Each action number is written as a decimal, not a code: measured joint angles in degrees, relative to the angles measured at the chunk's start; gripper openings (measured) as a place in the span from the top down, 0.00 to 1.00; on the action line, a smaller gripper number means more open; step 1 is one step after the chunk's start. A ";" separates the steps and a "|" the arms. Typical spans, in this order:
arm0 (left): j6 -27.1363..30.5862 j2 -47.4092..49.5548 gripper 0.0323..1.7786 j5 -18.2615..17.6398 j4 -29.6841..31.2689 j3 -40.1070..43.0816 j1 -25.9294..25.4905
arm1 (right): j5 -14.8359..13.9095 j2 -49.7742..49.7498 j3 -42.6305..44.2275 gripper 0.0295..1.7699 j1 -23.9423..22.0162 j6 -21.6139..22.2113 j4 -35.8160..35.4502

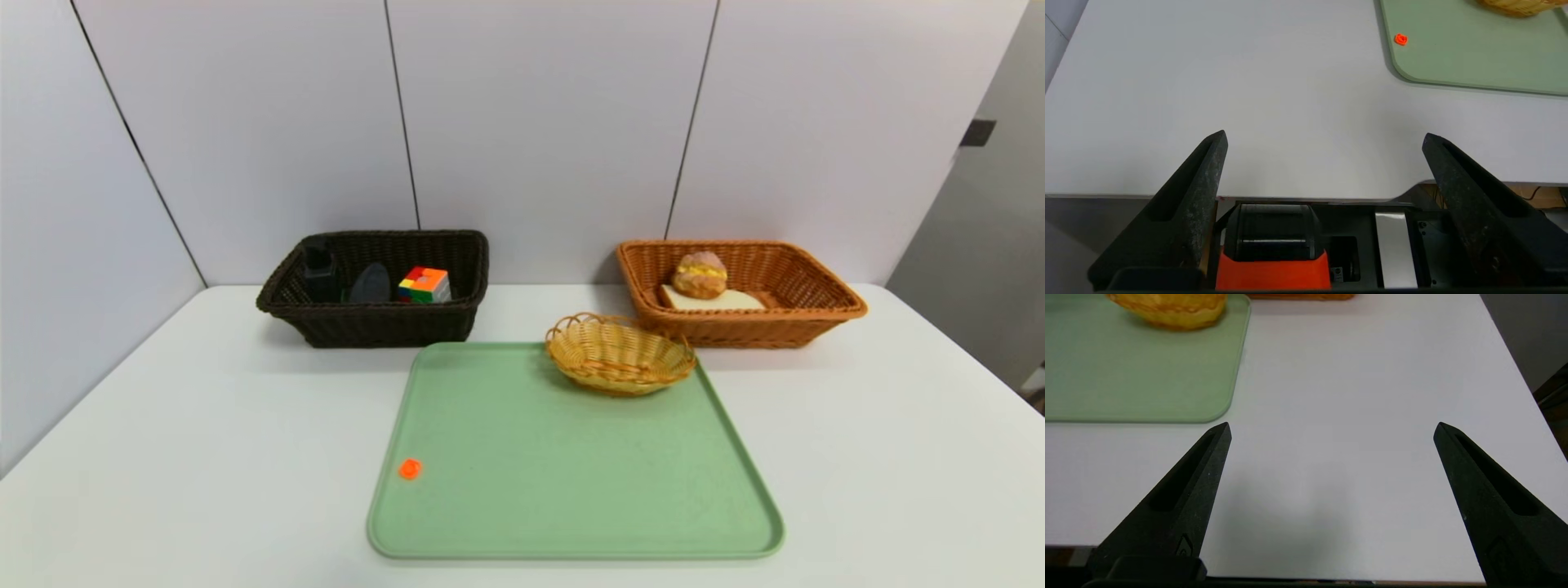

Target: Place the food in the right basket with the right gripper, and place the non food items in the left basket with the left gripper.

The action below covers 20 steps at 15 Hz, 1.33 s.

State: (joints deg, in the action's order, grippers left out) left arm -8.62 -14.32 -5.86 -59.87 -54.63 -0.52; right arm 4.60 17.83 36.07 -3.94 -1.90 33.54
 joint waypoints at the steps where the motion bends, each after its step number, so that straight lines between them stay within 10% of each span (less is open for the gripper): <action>1: 1.43 0.66 0.05 -1.24 0.04 0.55 -0.66 | 1.00 -0.61 -1.29 0.03 -0.02 -0.41 -1.34; 15: 10.90 13.56 0.05 -0.72 13.98 18.63 0.74 | -4.11 -13.79 -12.68 0.03 4.35 -4.13 -10.83; 20: 11.07 14.30 0.05 -0.20 19.36 26.05 0.79 | -3.80 -17.43 -31.22 0.03 4.21 -5.12 -32.66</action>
State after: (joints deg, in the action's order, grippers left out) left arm 2.45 -0.02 -6.06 -40.51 -28.57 0.27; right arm 0.79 0.40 4.85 0.27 -7.02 0.88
